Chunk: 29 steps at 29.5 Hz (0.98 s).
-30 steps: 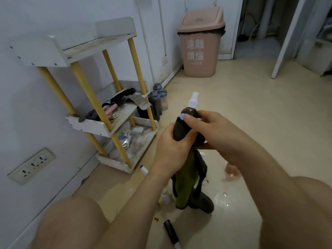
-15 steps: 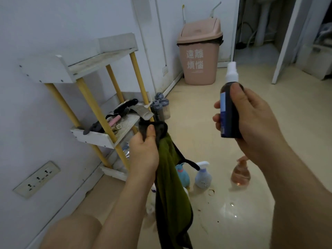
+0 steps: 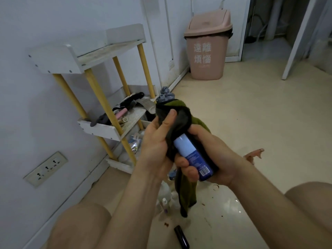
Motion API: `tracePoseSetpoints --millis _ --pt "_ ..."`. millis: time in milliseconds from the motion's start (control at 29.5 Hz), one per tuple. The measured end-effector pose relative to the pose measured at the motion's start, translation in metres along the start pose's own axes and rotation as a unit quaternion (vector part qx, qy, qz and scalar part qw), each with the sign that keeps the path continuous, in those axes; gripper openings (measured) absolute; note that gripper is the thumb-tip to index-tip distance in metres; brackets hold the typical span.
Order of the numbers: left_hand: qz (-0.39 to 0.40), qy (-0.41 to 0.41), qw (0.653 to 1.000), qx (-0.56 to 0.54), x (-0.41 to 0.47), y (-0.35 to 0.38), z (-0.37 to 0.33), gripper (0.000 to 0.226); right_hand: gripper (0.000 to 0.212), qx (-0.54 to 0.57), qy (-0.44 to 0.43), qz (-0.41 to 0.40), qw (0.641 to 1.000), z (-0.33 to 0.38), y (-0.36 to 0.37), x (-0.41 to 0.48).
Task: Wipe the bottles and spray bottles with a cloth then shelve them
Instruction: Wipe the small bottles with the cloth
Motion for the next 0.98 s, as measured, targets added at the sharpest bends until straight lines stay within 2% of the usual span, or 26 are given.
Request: tracePoseSetpoints --millis 68,136,169,203,237,305,339,407,474,508,542,576,644,678,712,779,847,915,983 --pt "0.041 -0.014 0.999 -0.003 -0.003 0.004 -0.003 0.034 0.042 -0.017 -0.009 0.023 1.000 0.000 0.006 -0.001" --pt "0.009 -0.010 0.999 0.049 0.001 -0.002 -0.003 0.027 0.028 -0.101 -0.069 -0.039 0.992 0.009 -0.002 0.001" --pt "-0.029 0.001 0.996 0.090 0.004 -0.008 -0.001 0.021 0.023 -0.163 -0.115 -0.091 0.976 0.017 -0.010 0.002" --pt "-0.069 0.014 0.989 0.128 0.006 -0.013 0.000 0.019 0.023 -0.245 -0.163 -0.148 0.944 0.025 -0.016 0.001" --pt "-0.104 0.022 0.982 0.155 0.007 -0.018 0.002 0.018 0.027 -0.342 -0.202 -0.200 0.895 0.032 -0.019 -0.003" --pt "-0.130 0.019 0.976 0.175 0.007 -0.022 0.006 0.018 0.030 -0.513 -0.241 -0.277 0.776 0.042 -0.019 -0.012" --pt "-0.133 0.016 0.975 0.177 0.007 -0.024 0.008 0.018 0.030 -0.567 -0.251 -0.295 0.727 0.047 -0.016 -0.017" --pt "-0.140 0.015 0.976 0.164 0.006 -0.027 0.009 0.017 0.028 -0.613 -0.272 -0.316 0.671 0.055 -0.012 -0.026" --pt "-0.132 0.022 0.982 0.136 0.008 -0.024 0.006 0.017 0.029 -0.673 -0.316 -0.334 0.579 0.063 -0.002 -0.034" --pt "-0.123 0.026 0.984 0.124 0.009 -0.021 0.005 0.016 0.028 -0.686 -0.336 -0.343 0.547 0.065 0.000 -0.036" --pt "-0.108 0.029 0.987 0.115 0.010 -0.020 0.005 0.013 0.029 -0.674 -0.336 -0.353 0.555 0.066 -0.003 -0.037" --pt "-0.089 0.025 0.990 0.104 0.011 -0.018 0.007 0.012 0.031 -0.626 -0.317 -0.356 0.617 0.066 -0.014 -0.036" --pt "-0.040 -0.004 0.997 0.067 0.009 -0.012 0.016 0.017 0.030 -0.408 -0.247 -0.311 0.822 0.055 -0.042 -0.023" --pt "-0.012 -0.020 0.999 0.043 0.007 -0.009 0.021 0.022 0.030 -0.298 -0.194 -0.266 0.896 0.042 -0.048 -0.015" --pt "0.016 -0.034 0.999 0.023 0.006 -0.006 0.024 0.025 0.029 -0.222 -0.147 -0.220 0.938 0.028 -0.048 -0.009" --pt "0.065 -0.047 0.997 -0.004 0.003 -0.001 0.025 0.026 0.026 -0.124 -0.092 -0.139 0.978 0.011 -0.038 -0.003" --pt "0.100 -0.038 0.994 -0.018 0.000 0.000 0.021 0.027 0.029 -0.072 -0.062 -0.082 0.992 0.005 -0.028 -0.003" --pt "0.091 -0.033 0.995 -0.008 -0.001 -0.002 0.019 0.028 0.029 -0.096 -0.062 -0.087 0.990 0.011 -0.031 -0.005" --pt "0.021 -0.019 0.998 0.059 0.003 -0.013 0.023 0.029 0.022 -0.211 -0.128 -0.156 0.956 0.027 -0.043 -0.009"
Point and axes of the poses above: each hand's wrist, its own x-axis towards the middle knuckle, its own y-axis out of the palm, z = x × y, the point moved 10 cm from there along x, towards the middle knuckle, and after that the axes turned 8 degrees about -z, right-handed, at the moved point
